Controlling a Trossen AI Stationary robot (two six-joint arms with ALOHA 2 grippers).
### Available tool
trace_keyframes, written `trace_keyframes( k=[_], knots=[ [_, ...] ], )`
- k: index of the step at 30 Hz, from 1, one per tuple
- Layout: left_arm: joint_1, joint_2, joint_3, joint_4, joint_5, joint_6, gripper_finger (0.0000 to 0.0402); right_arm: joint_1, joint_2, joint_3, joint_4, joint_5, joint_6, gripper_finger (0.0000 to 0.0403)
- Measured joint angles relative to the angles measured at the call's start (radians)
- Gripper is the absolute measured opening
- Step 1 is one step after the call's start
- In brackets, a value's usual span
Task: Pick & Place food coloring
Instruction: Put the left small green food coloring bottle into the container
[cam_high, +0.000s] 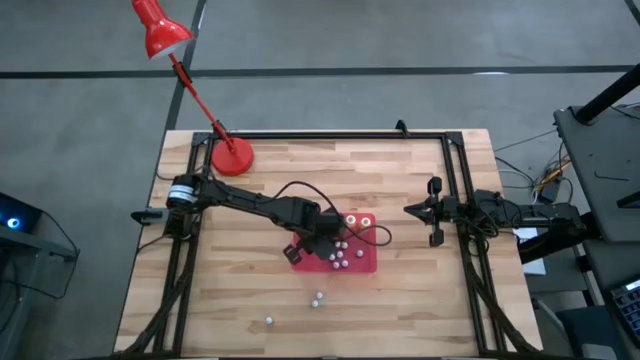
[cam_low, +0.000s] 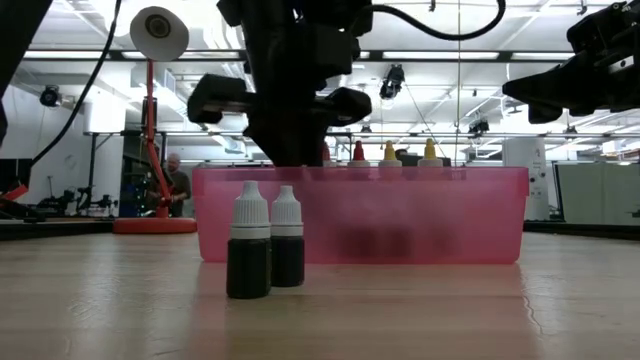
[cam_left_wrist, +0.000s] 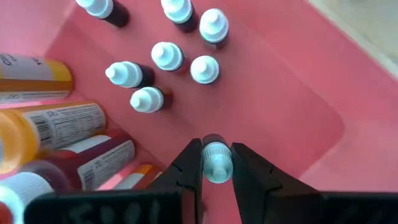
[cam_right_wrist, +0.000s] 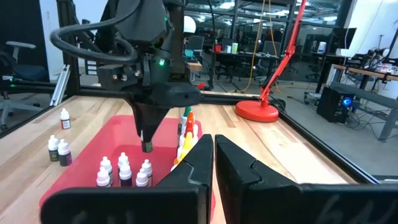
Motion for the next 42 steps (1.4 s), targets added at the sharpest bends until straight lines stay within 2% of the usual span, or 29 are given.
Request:
trace_keyframes(
  k=[8,14,28,42],
  knots=[
    [-0.036,-0.022,0.0,-0.012,0.001,-0.085,0.004,0.0,0.0,0.0,0.0,0.0,0.0,0.0009],
    [-0.044,-0.032,0.0,-0.007,0.018,0.058,0.004,0.0,0.0,0.0,0.0,0.0,0.0,0.0009],
    [-0.014,0.023,0.122,0.006,0.046,0.039,0.004,0.0,0.0,0.0,0.0,0.0,0.0,0.0009],
    [-0.006,0.111,0.14,-0.04,0.048,0.173,0.0039,0.0,0.0,0.0,0.0,0.001,0.0,0.0008]
  ],
)
